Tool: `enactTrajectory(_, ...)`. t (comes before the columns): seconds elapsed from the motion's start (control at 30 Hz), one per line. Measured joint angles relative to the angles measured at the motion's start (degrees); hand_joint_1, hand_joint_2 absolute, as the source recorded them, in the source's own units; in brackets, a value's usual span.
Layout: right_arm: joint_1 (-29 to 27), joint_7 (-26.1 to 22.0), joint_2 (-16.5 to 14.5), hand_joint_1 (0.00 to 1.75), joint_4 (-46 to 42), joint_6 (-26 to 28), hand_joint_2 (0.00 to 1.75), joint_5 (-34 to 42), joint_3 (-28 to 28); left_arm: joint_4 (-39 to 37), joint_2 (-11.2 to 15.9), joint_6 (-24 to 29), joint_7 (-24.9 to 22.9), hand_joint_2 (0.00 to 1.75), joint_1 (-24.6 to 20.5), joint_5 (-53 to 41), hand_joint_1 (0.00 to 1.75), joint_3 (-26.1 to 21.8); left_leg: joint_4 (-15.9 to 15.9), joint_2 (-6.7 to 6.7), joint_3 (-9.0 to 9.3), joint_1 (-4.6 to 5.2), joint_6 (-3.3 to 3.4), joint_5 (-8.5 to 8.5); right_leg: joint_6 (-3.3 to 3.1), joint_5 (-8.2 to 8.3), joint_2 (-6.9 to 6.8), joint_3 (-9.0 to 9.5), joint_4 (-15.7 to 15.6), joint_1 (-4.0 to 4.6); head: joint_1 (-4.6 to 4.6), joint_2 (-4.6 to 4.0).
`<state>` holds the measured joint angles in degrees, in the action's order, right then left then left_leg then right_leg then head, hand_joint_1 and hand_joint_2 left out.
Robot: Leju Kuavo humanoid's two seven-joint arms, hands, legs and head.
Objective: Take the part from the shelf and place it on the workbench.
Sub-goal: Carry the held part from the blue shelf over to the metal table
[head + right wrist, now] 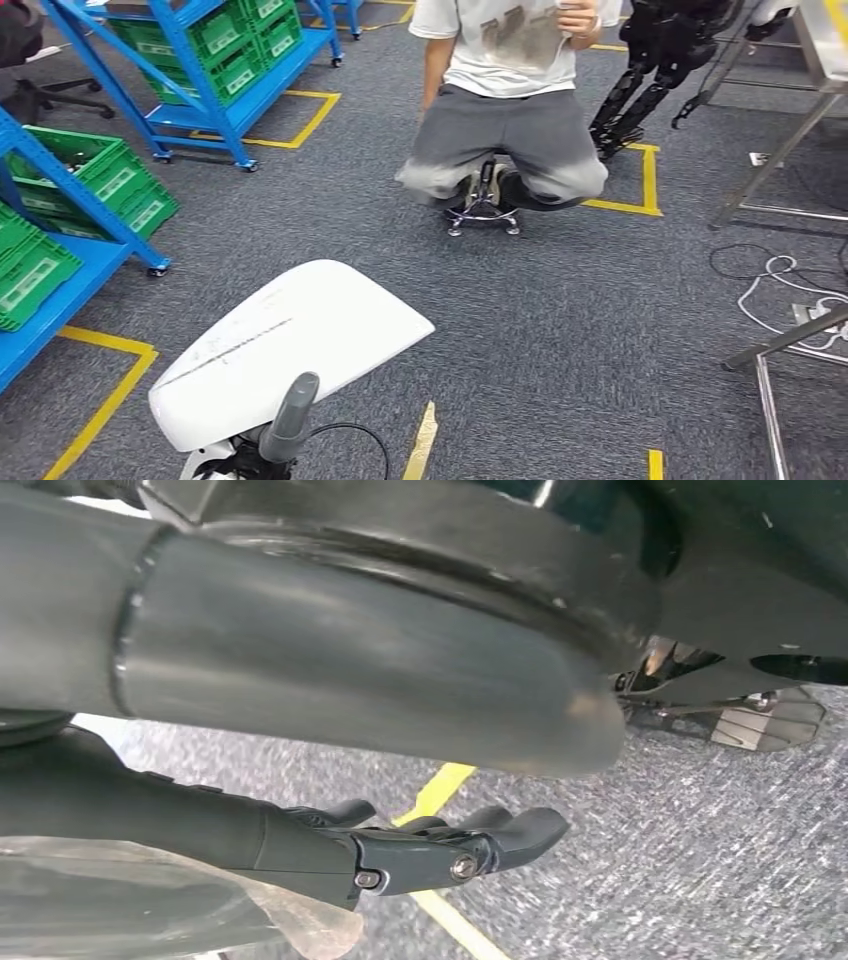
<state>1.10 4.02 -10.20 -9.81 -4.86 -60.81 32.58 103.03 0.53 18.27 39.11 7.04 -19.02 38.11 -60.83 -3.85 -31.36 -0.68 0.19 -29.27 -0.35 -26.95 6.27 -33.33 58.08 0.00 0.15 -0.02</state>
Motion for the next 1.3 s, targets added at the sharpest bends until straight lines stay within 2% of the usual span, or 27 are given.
enactTrajectory(0.03,0.06,0.0,-0.1,0.0,0.0,0.01,0.0,0.04,0.1,-0.04,0.01,-0.02,0.01,0.0,-0.08,0.0,1.75,0.23,1.6,-0.95,0.56,-0.02,0.06,0.23,0.34,0.13,0.7,-0.37,0.1,-0.09,0.02,0.0)
enactTrajectory(0.07,0.04,-0.02,-0.19,0.0,0.0,0.01,0.0,0.14,0.25,-0.08,0.0,-0.02,0.02,0.0,-0.16,-0.01,1.75,0.45,2.11,-1.07,0.7,0.04,0.1,0.01,0.77,0.32,1.39,-0.72,0.11,-0.22,0.01,0.0)
enactTrajectory(0.1,-0.04,-0.08,-0.25,0.0,0.0,-0.03,0.0,0.27,0.41,-0.09,-0.03,-0.02,0.03,0.0,-0.24,-0.01,1.75,0.62,2.44,-0.52,0.78,0.09,0.22,0.02,1.17,0.52,2.07,-1.12,0.02,-0.39,0.01,0.0)
enactTrajectory(0.13,-0.21,-0.2,-0.32,0.0,0.0,-0.09,0.0,0.44,0.57,-0.1,-0.1,-0.05,0.04,0.0,-0.35,-0.02,1.75,0.79,2.68,0.2,0.83,0.09,0.48,0.22,1.48,0.5,1.78,-1.46,0.12,-0.43,0.02,0.0)
enactTrajectory(0.2,-0.37,-0.46,-0.45,0.0,0.0,-0.2,0.0,0.76,0.87,-0.1,-0.38,-0.26,0.02,0.0,-0.53,-0.05,1.75,1.11,3.19,1.88,1.01,-0.01,1.06,0.54,1.97,-1.23,-1.31,-3.09,2.76,-0.25,0.27,0.0)
enactTrajectory(0.27,-0.19,-0.59,-0.6,0.0,0.0,-0.22,0.0,0.94,1.1,-0.1,-0.59,-0.61,-0.1,0.0,-0.49,-0.1,1.75,1.32,3.3,3.83,1.02,0.11,1.36,0.57,2.4,-4.91,-4.93,-6.56,9.85,-0.21,0.46,0.0)
enactTrajectory(0.33,-0.11,-0.57,-0.71,0.0,0.0,-0.21,0.0,0.98,1.27,-0.1,-0.63,-0.99,-0.18,0.0,-0.39,-0.15,1.75,1.38,3.29,5.8,1.0,0.2,1.42,0.46,2.78,-7.03,-5.87,-9.52,16.07,-0.45,0.46,0.0)
enactTrajectory(0.37,-0.17,-0.51,-0.75,0.0,0.0,-0.2,0.0,1.0,1.36,-0.1,-0.64,-1.14,-0.16,0.0,-0.38,-0.17,1.75,1.4,3.29,6.66,1.02,0.2,1.4,0.38,2.92,-6.58,-6.08,-9.55,16.36,-0.58,0.47,0.0)
enactTrajectory(0.4,-0.24,-0.44,-0.77,0.0,0.0,-0.2,0.0,1.01,1.48,-0.1,-0.66,-1.27,-0.14,0.0,-0.36,-0.19,1.75,1.43,3.28,7.44,1.1,0.19,1.32,0.28,3.0,-5.18,-6.45,-8.31,14.25,-0.69,0.49,0.0)
enactTrajectory(0.43,-0.27,-0.38,-0.78,0.0,0.0,-0.19,0.0,1.03,1.6,-0.1,-0.67,-1.36,-0.1,0.0,-0.35,-0.2,1.75,1.46,3.28,8.15,1.24,0.18,1.17,0.14,3.02,-3.27,-7.31,-6.02,10.27,-0.77,0.48,0.0)
enactTrajectory(0.5,-0.15,-0.26,-0.87,0.0,0.0,-0.19,0.0,1.08,1.87,-0.1,-0.69,-1.53,-0.02,0.0,-0.29,-0.2,1.75,1.5,3.18,9.34,1.52,0.44,0.62,-0.24,2.65,-0.98,-9.73,-1.59,2.68,-0.46,0.45,0.0)
enactTrajectory(0.57,-0.1,-0.17,-1.02,0.0,0.0,-0.19,0.0,1.12,2.1,-0.11,-0.7,-1.65,0.08,0.0,-0.25,-0.2,1.75,1.56,3.11,10.32,1.77,0.73,0.07,-0.49,1.95,-0.81,-10.46,-0.15,0.15,-0.08,0.25,0.0)
enactTrajectory(0.6,-0.17,-0.09,-1.06,0.0,0.0,-0.19,0.0,1.15,2.2,-0.12,-0.71,-1.67,0.13,0.0,-0.26,-0.2,1.75,1.62,3.13,10.84,1.9,0.7,-0.17,-0.55,1.53,-0.68,-9.71,-0.2,0.1,-0.07,0.13,0.0)
enactTrajectory(0.63,-0.28,0.01,-1.08,0.0,0.0,-0.19,0.0,1.17,2.28,-0.12,-0.72,-1.68,0.2,0.0,-0.28,-0.19,1.75,1.68,3.06,10.82,2.02,0.57,-0.49,-0.77,1.19,-0.59,-9.13,-0.23,0.0,-0.11,0.09,0.0)
enactTrajectory(0.7,-0.33,0.18,-1.11,0.0,0.0,-0.17,0.0,1.23,2.48,-0.13,-0.73,-1.74,0.45,0.0,-0.25,-0.18,1.75,1.8,0.76,8.54,1.26,0.23,-1.0,-2.61,0.41,-0.37,-7.82,-0.18,-0.22,-0.26,-0.07,0.0)
enactTrajectory(0.77,-0.19,0.25,-1.16,0.0,0.0,-0.15,0.0,1.3,2.63,-0.21,-0.68,-1.82,0.75,0.0,-0.07,-0.17,1.75,1.84,-5.97,5.41,-1.67,0.07,-1.11,-6.22,-0.16,-0.31,-6.36,-0.14,-0.29,-0.3,-0.29,0.0)
enactTrajectory(0.8,-0.12,0.26,-1.19,0.0,0.0,-0.15,0.0,1.32,2.67,-0.28,-0.64,-1.86,0.83,0.0,0.03,-0.17,1.75,1.85,-9.91,4.73,-3.54,0.09,-1.07,-7.81,-0.32,-0.31,-5.54,-0.13,-0.28,-0.24,-0.31,0.0)
enactTrajectory(0.83,-0.12,0.27,-1.2,0.0,0.0,-0.15,0.0,1.34,2.7,-0.37,-0.61,-1.89,0.86,0.0,0.08,-0.16,1.75,1.85,-12.65,4.44,-4.97,0.11,-1.0,-8.42,-0.38,-0.31,-4.64,-0.09,-0.27,-0.16,-0.31,0.0)
enactTrajectory(0.87,-0.18,0.29,-1.22,0.0,0.0,-0.15,0.0,1.34,2.76,-0.44,-0.6,-1.95,0.87,0.0,0.1,-0.14,1.75,1.85,-13.49,4.29,-5.58,0.12,-0.88,-7.91,-0.42,-0.31,-3.71,-0.03,-0.24,-0.09,-0.31,0.0)
enactTrajectory(0.9,-0.23,0.31,-1.22,0.0,0.0,-0.15,0.0,1.35,2.86,-0.49,-0.59,-2.04,0.87,0.0,0.1,-0.12,1.75,1.86,-12.11,4.08,-5.2,0.12,-0.7,-6.28,-0.41,-0.31,-2.76,0.07,-0.2,-0.05,-0.3,0.0)
enactTrajectory(0.93,-0.27,0.33,-1.25,0.0,0.0,-0.15,0.0,1.39,2.98,-0.51,-0.6,-2.16,0.87,0.0,0.1,-0.1,1.75,1.87,-8.78,3.48,-3.91,0.11,-0.48,-3.86,-0.4,-0.31,-1.81,0.19,-0.14,-0.04,-0.3,0.0)
enactTrajectory(1.0,-0.22,0.35,-1.39,0.0,0.0,-0.14,0.0,1.55,3.28,-0.55,-0.61,-2.45,0.89,0.0,0.09,-0.09,1.75,1.89,-1.57,0.64,-1.04,-0.03,-0.06,-0.4,-0.15,-0.3,-0.15,0.09,0.1,-0.03,-0.27,0.0)
enactTrajectory(1.07,-0.2,0.34,-1.52,0.0,0.0,-0.13,0.0,1.67,3.53,-0.65,-0.65,-2.66,0.92,0.0,0.03,-0.08,1.75,1.93,1.67,-1.14,0.06,-0.03,0.13,0.17,0.51,-0.06,1.19,-0.58,0.25,-0.23,-0.3,0.0)
enactTrajectory(1.13,-0.46,0.34,-1.58,0.0,0.0,-0.12,0.0,1.68,3.69,-0.73,-0.74,-2.75,0.95,0.0,-0.04,-0.07,1.75,1.99,2.36,-0.11,0.13,0.05,0.45,0.28,1.3,0.24,2.2,-1.32,0.15,-0.55,-0.34,0.0)
enactTrajectory(1.2,-0.68,0.35,-1.63,0.0,0.0,-0.1,0.0,1.72,3.83,-0.79,-0.97,-2.81,0.97,0.0,-0.09,-0.07,1.75,2.07,3.0,1.5,0.36,-0.04,1.05,0.63,1.8,-0.78,0.08,-2.52,1.74,-0.38,-0.14,0.0)
enactTrajectory(1.27,-0.57,0.34,-1.64,0.0,0.0,-0.08,0.0,1.8,3.98,-0.9,-1.18,-2.92,0.99,0.0,-0.12,-0.1,1.75,2.21,3.29,3.4,0.49,0.04,1.47,0.71,2.13,-3.83,-3.82,-5.49,7.6,-0.16,0.03,0.0)
enactTrajectory(1.3,-0.48,0.33,-1.64,0.0,0.0,-0.08,0.0,1.84,4.03,-1.0,-1.23,-2.98,0.99,0.0,-0.15,-0.14,1.75,2.29,3.28,4.4,0.48,0.13,1.58,0.65,2.32,-5.48,-4.93,-7.43,11.51,-0.23,0.08,0.0)
